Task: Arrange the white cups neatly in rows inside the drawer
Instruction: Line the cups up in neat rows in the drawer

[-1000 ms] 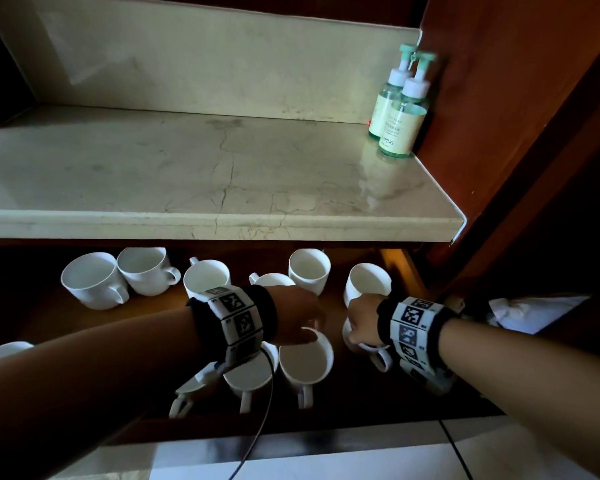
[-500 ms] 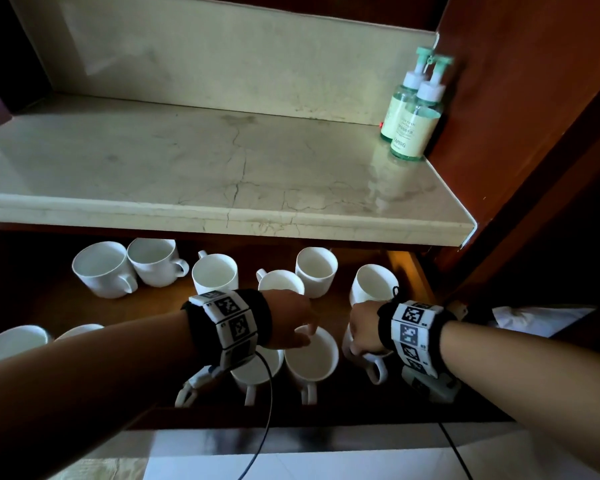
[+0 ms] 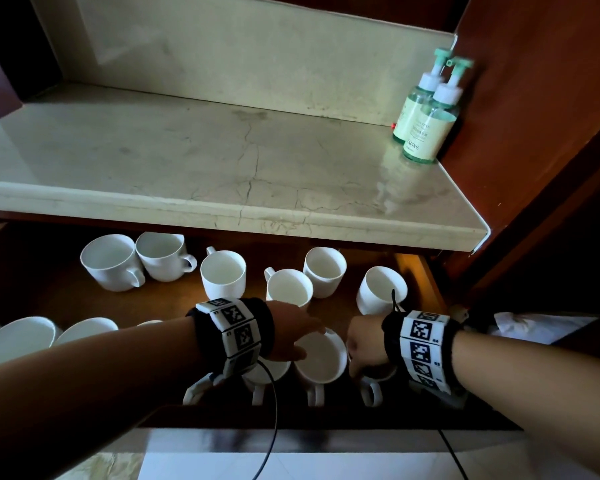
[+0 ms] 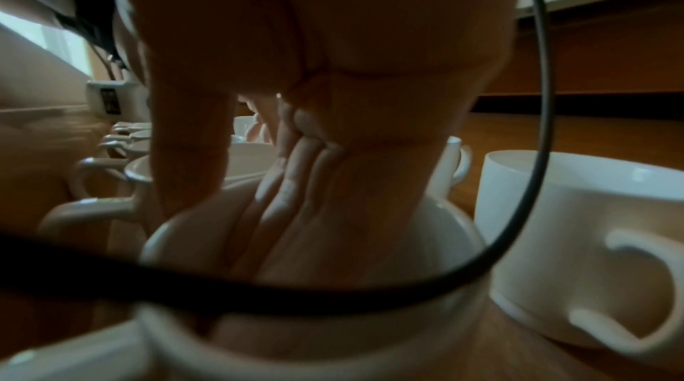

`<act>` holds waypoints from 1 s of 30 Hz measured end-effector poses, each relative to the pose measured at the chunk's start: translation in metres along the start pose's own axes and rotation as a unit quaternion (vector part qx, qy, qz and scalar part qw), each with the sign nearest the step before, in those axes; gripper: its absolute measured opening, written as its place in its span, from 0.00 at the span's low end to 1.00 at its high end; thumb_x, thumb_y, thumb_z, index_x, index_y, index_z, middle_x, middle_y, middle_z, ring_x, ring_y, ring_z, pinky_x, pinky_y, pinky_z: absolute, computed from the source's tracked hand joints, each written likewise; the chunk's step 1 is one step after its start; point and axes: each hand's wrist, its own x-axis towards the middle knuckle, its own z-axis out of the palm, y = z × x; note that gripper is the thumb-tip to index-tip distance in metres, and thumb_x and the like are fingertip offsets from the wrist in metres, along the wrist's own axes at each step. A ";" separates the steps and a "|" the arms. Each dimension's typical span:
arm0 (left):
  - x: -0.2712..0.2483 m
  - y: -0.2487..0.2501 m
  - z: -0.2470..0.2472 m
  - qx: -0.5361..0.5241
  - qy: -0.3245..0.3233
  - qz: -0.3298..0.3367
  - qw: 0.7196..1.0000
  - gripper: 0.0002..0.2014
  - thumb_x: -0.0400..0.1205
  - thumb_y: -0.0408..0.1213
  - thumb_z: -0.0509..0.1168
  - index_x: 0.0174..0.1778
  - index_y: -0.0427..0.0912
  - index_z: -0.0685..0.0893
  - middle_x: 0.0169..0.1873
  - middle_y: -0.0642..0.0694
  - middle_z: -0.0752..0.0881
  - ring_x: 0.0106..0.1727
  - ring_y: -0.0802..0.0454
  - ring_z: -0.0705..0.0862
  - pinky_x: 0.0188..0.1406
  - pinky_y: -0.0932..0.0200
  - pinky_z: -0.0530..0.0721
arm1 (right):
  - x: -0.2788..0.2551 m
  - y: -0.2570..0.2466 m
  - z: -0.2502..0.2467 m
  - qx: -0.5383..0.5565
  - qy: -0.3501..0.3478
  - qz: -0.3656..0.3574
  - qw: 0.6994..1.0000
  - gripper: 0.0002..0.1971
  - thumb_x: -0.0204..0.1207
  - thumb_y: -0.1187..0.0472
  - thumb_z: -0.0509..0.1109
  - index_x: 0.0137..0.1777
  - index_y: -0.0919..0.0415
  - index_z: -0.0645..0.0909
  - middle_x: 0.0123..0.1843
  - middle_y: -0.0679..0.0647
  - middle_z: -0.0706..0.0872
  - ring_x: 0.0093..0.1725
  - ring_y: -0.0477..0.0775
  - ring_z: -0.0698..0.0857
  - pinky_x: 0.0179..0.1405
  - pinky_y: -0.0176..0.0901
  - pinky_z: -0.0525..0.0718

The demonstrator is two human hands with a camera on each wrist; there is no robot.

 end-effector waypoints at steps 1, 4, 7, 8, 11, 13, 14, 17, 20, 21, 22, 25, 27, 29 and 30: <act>0.000 0.000 0.000 -0.001 -0.001 0.000 1.000 0.28 0.82 0.46 0.63 0.78 0.54 0.64 0.69 0.46 0.79 0.69 0.46 0.79 0.66 0.50 0.76 | -0.001 0.000 -0.001 0.003 -0.005 -0.003 1.000 0.15 0.66 0.47 0.75 0.25 0.55 0.79 0.27 0.49 0.81 0.33 0.51 0.80 0.30 0.39 0.77; 0.000 0.000 -0.001 -0.003 -0.007 0.002 1.000 0.28 0.82 0.46 0.63 0.78 0.54 0.63 0.70 0.46 0.77 0.69 0.46 0.78 0.67 0.50 0.76 | -0.001 0.001 -0.001 0.008 -0.018 -0.019 1.000 0.17 0.68 0.45 0.75 0.26 0.54 0.78 0.27 0.48 0.79 0.34 0.50 0.80 0.28 0.37 0.75; 0.001 0.002 -0.003 0.006 -0.012 0.007 1.000 0.26 0.83 0.45 0.62 0.77 0.51 0.66 0.70 0.46 0.77 0.70 0.46 0.77 0.67 0.52 0.75 | 0.002 0.005 0.001 0.027 -0.030 -0.030 0.999 0.15 0.68 0.45 0.76 0.28 0.53 0.81 0.28 0.46 0.81 0.35 0.48 0.81 0.32 0.37 0.78; 0.001 0.002 -0.003 0.009 -0.012 0.010 1.000 0.25 0.83 0.45 0.62 0.77 0.51 0.67 0.70 0.46 0.77 0.71 0.47 0.76 0.67 0.52 0.74 | 0.003 0.007 0.001 0.030 -0.034 -0.032 0.998 0.14 0.67 0.45 0.77 0.29 0.53 0.81 0.28 0.46 0.81 0.35 0.48 0.81 0.34 0.38 0.78; 0.001 0.004 -0.004 0.017 -0.019 0.013 1.000 0.24 0.83 0.45 0.61 0.76 0.49 0.69 0.70 0.46 0.77 0.71 0.47 0.76 0.68 0.53 0.73 | 0.005 0.009 0.001 0.035 -0.040 -0.046 0.998 0.12 0.67 0.46 0.77 0.34 0.53 0.84 0.30 0.46 0.82 0.36 0.48 0.82 0.38 0.39 0.80; 0.000 0.004 -0.005 0.021 -0.024 0.018 0.999 0.23 0.83 0.45 0.62 0.75 0.50 0.71 0.69 0.46 0.77 0.70 0.47 0.76 0.67 0.53 0.74 | 0.003 0.011 -0.002 0.066 -0.048 -0.052 0.995 0.12 0.69 0.49 0.77 0.40 0.58 0.87 0.33 0.47 0.86 0.38 0.48 0.84 0.42 0.41 0.84; -0.001 0.004 -0.005 0.022 -0.026 0.022 0.999 0.22 0.83 0.46 0.61 0.74 0.50 0.72 0.69 0.46 0.77 0.70 0.47 0.77 0.67 0.52 0.74 | -0.001 0.014 -0.007 0.115 -0.057 -0.046 0.991 0.12 0.70 0.52 0.76 0.44 0.62 0.88 0.33 0.49 0.88 0.38 0.49 0.87 0.45 0.43 0.87; -0.002 0.002 -0.007 0.016 -0.030 0.027 0.999 0.19 0.82 0.46 0.61 0.70 0.52 0.76 0.67 0.47 0.78 0.68 0.48 0.77 0.66 0.51 0.75 | -0.010 0.026 -0.032 0.218 -0.034 -0.008 0.975 0.08 0.75 0.60 0.73 0.44 0.67 0.86 0.31 0.52 0.89 0.33 0.51 0.88 0.44 0.47 0.89; -0.005 0.000 -0.011 0.001 -0.012 0.027 1.000 0.17 0.82 0.46 0.62 0.67 0.52 0.79 0.66 0.49 0.79 0.68 0.50 0.78 0.67 0.53 0.75 | -0.004 0.042 -0.061 0.006 0.123 0.068 0.990 0.14 0.71 0.54 0.74 0.30 0.63 0.83 0.29 0.54 0.84 0.29 0.54 0.82 0.33 0.41 0.83; -0.008 -0.001 -0.013 -0.003 -0.003 0.026 1.000 0.17 0.82 0.46 0.62 0.67 0.51 0.79 0.66 0.49 0.79 0.68 0.51 0.78 0.68 0.54 0.75 | -0.001 0.045 -0.065 -0.076 0.140 0.105 0.982 0.16 0.70 0.52 0.74 0.27 0.61 0.78 0.30 0.54 0.82 0.31 0.54 0.80 0.31 0.39 0.78; -0.010 -0.001 -0.015 -0.007 0.006 0.026 1.000 0.17 0.82 0.46 0.61 0.67 0.51 0.79 0.66 0.49 0.79 0.68 0.51 0.78 0.69 0.54 0.75 | 0.001 0.046 -0.066 -0.131 0.136 0.127 0.974 0.16 0.70 0.50 0.74 0.28 0.58 0.75 0.34 0.54 0.81 0.35 0.55 0.79 0.30 0.38 0.75; -0.018 -0.008 -0.019 -0.032 0.032 0.025 0.999 0.16 0.82 0.46 0.60 0.65 0.51 0.81 0.65 0.52 0.80 0.68 0.54 0.78 0.70 0.54 0.75 | 0.009 0.040 -0.063 -0.135 0.066 0.163 0.975 0.17 0.74 0.47 0.72 0.56 0.58 0.82 0.56 0.60 0.84 0.50 0.56 0.81 0.40 0.41 0.74; -0.025 -0.013 -0.017 -0.049 0.046 0.019 0.998 0.15 0.82 0.46 0.60 0.63 0.53 0.83 0.63 0.54 0.82 0.65 0.55 0.80 0.68 0.55 0.77 | 0.027 0.042 -0.054 -0.151 0.042 0.196 0.968 0.31 0.74 0.39 0.66 0.66 0.64 0.78 0.63 0.61 0.83 0.59 0.59 0.82 0.49 0.44 0.74; -0.030 -0.017 -0.015 -0.051 0.046 0.017 0.997 0.14 0.82 0.46 0.61 0.61 0.52 0.83 0.61 0.53 0.82 0.62 0.54 0.82 0.65 0.56 0.79 | 0.095 0.074 -0.039 -0.158 0.032 0.204 0.966 0.37 0.66 0.33 0.67 0.67 0.62 0.78 0.58 0.61 0.84 0.56 0.59 0.83 0.58 0.46 0.77; -0.032 -0.017 -0.014 -0.049 0.045 0.016 0.998 0.14 0.82 0.46 0.61 0.61 0.52 0.83 0.61 0.53 0.83 0.63 0.55 0.82 0.65 0.57 0.78 | 0.122 0.089 -0.032 -0.194 0.001 0.187 0.963 0.41 0.60 0.32 0.68 0.68 0.59 0.76 0.59 0.61 0.83 0.58 0.61 0.82 0.64 0.52 0.77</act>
